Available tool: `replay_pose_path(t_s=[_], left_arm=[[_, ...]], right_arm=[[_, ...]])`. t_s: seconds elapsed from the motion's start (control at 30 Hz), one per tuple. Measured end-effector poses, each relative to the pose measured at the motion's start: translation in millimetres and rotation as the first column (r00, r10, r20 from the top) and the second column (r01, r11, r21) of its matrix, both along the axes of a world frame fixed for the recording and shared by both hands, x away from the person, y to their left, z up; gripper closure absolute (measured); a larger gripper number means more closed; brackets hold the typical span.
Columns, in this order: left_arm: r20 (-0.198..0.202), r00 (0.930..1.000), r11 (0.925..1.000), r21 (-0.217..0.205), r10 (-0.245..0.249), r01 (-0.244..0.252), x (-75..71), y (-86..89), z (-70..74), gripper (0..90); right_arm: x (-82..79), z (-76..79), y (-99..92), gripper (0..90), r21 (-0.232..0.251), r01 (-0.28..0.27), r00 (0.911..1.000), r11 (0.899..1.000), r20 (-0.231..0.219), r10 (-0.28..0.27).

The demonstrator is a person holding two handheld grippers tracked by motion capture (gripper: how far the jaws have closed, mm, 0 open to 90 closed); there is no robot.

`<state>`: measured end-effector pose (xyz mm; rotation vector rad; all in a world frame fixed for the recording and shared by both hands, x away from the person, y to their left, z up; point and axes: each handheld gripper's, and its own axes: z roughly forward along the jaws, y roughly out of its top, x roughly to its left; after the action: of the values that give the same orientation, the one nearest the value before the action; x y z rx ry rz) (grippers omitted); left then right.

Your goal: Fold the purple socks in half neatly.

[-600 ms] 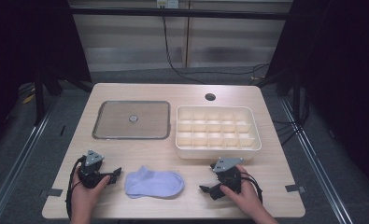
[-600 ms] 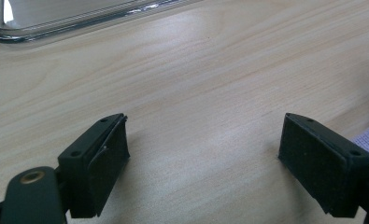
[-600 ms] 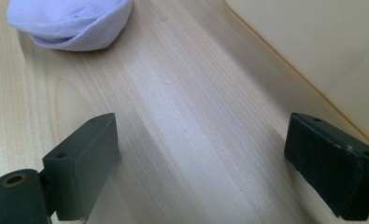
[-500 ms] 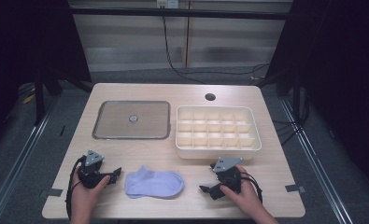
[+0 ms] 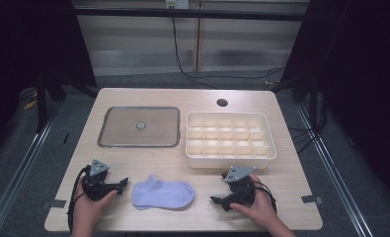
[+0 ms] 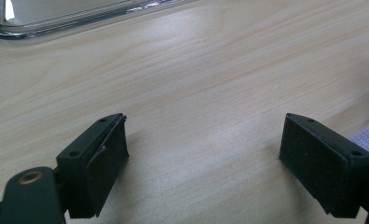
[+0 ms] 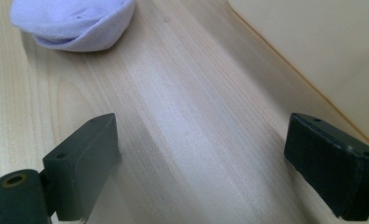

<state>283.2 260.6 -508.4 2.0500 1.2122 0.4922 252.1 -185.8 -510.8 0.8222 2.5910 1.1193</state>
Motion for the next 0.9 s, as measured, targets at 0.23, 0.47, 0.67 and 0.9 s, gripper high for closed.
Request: replay_pose_path(t_s=[0.23,0.47,0.67,0.9], left_arm=[[-0.046,0.9989,0.9995,-0.03,0.009,-0.01,-4.5,-0.9,6.4,20.8],[-0.085,0.9964,0.9966,-0.081,0.004,-0.011,-15.6,-5.8,23.2,25.6],[-0.127,0.9917,0.9949,-0.1,-0.02,0.007,-24.1,-14.7,32.7,32.2],[-0.212,0.9755,0.9934,-0.109,-0.058,0.035,-26.1,-25.4,33.7,35.8]], right_arm=[[0.8,1.2,4.3,18.5,0.01,-0.024,0.9997,1.0,0.001,0.024],[-0.4,4.1,10.0,27.7,0.012,-0.045,0.999,0.999,-0.002,0.045],[-3.1,8.3,15.1,36.7,0.024,-0.083,0.9964,0.996,-0.018,0.083],[-3.5,12.9,19.2,52.1,0.035,-0.115,0.9933,0.993,-0.012,0.115]])
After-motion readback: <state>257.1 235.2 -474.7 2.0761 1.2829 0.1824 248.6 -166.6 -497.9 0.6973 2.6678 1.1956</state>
